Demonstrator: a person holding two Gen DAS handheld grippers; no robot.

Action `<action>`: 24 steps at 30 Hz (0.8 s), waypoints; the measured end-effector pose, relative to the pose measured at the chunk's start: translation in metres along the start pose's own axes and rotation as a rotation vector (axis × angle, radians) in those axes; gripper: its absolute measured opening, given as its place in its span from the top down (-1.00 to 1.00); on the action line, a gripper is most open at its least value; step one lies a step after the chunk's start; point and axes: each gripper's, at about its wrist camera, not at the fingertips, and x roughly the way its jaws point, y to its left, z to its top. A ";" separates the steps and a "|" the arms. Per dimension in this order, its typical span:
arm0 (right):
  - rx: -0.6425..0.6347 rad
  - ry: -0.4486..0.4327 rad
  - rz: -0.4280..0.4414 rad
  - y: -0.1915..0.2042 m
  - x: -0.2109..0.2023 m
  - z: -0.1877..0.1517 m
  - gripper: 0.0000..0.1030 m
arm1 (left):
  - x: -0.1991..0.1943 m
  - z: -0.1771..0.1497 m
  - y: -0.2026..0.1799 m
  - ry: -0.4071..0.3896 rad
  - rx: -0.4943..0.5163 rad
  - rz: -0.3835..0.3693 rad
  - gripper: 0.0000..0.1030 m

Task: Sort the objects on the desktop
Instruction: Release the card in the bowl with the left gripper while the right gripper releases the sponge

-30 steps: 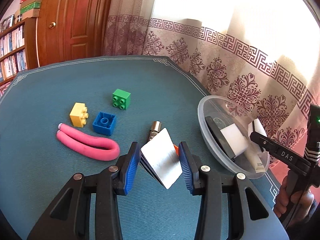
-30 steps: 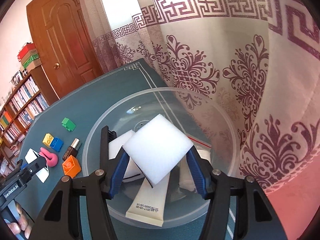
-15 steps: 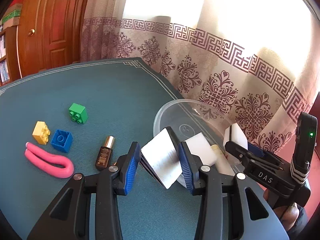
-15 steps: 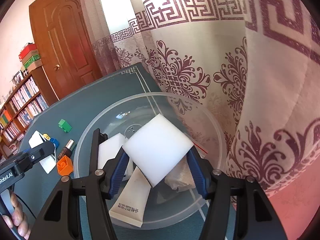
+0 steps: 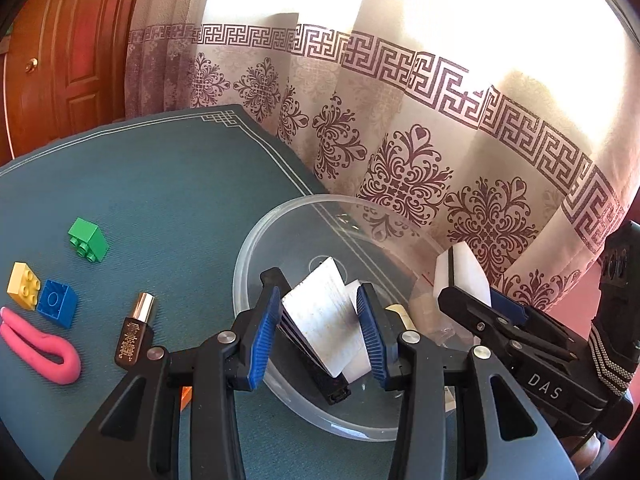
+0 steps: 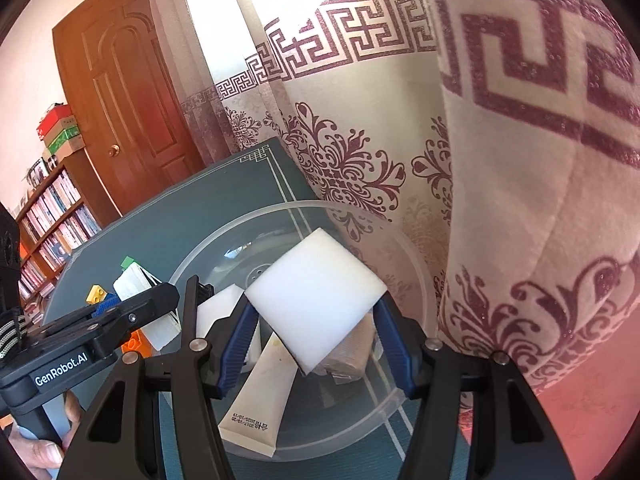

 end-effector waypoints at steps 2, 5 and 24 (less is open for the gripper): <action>-0.004 -0.002 -0.007 0.000 -0.001 -0.001 -0.24 | 0.002 0.003 0.002 -0.004 -0.014 -0.007 0.16; -0.015 -0.006 -0.016 0.001 -0.003 -0.001 -0.26 | 0.004 0.007 0.004 -0.005 -0.037 -0.015 0.15; -0.039 -0.030 -0.022 0.013 -0.005 0.000 -0.51 | -0.016 0.004 0.014 -0.060 -0.041 0.046 -0.24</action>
